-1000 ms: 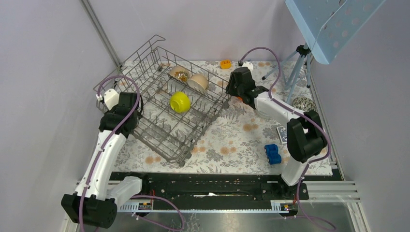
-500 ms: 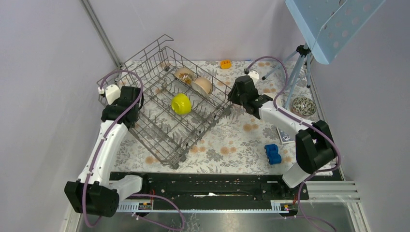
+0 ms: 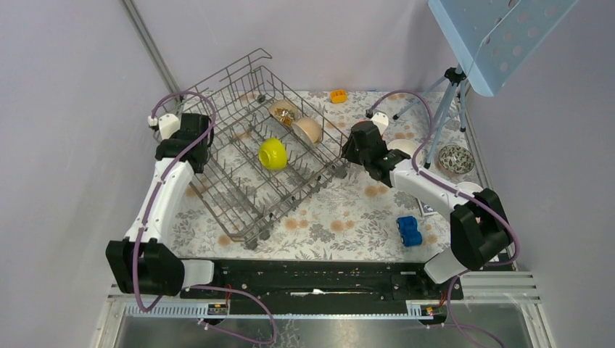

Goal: Unload the bowls from the dish rack
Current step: Adjust the dish rack at the center of the board.

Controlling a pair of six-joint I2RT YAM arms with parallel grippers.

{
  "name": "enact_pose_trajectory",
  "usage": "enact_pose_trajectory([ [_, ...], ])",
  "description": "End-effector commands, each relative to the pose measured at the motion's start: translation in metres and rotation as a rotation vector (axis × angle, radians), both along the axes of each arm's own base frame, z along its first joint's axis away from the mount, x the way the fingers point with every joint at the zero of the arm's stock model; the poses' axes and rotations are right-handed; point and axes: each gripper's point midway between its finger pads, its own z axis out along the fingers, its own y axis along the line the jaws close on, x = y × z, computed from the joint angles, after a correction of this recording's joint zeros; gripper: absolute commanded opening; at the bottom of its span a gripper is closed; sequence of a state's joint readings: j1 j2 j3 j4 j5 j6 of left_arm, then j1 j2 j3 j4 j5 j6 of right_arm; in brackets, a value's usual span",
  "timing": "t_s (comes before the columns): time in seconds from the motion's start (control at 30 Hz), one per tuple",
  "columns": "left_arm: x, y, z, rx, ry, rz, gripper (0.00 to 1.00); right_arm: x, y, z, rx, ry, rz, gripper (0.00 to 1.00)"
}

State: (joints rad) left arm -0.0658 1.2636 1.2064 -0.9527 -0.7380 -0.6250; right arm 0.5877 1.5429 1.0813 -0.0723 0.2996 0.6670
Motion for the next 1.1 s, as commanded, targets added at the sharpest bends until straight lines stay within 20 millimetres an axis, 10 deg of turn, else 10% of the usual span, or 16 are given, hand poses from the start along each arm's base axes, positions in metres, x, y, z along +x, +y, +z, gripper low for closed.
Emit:
enact_pose_trajectory([
  [0.0,0.087,-0.024,0.054,-0.135,-0.381,-0.038,0.0,-0.073,0.079,-0.01,0.183,0.154,0.31,0.07],
  [0.43,0.128,-0.006,0.069,-0.064,-0.455,-0.064,0.02,-0.106,0.085,-0.024,0.237,0.215,0.353,0.08],
  [0.63,0.12,-0.013,0.073,-0.121,-0.47,-0.079,0.65,-0.103,0.082,-0.028,0.225,0.221,0.329,0.1],
  [0.77,0.105,-0.016,0.079,-0.144,-0.475,-0.092,0.9,-0.101,0.082,-0.026,0.227,0.217,0.318,0.11],
  [1.07,0.054,-0.038,0.079,-0.258,-0.458,-0.159,0.99,-0.1,0.074,-0.015,0.195,0.186,0.309,0.24],
])
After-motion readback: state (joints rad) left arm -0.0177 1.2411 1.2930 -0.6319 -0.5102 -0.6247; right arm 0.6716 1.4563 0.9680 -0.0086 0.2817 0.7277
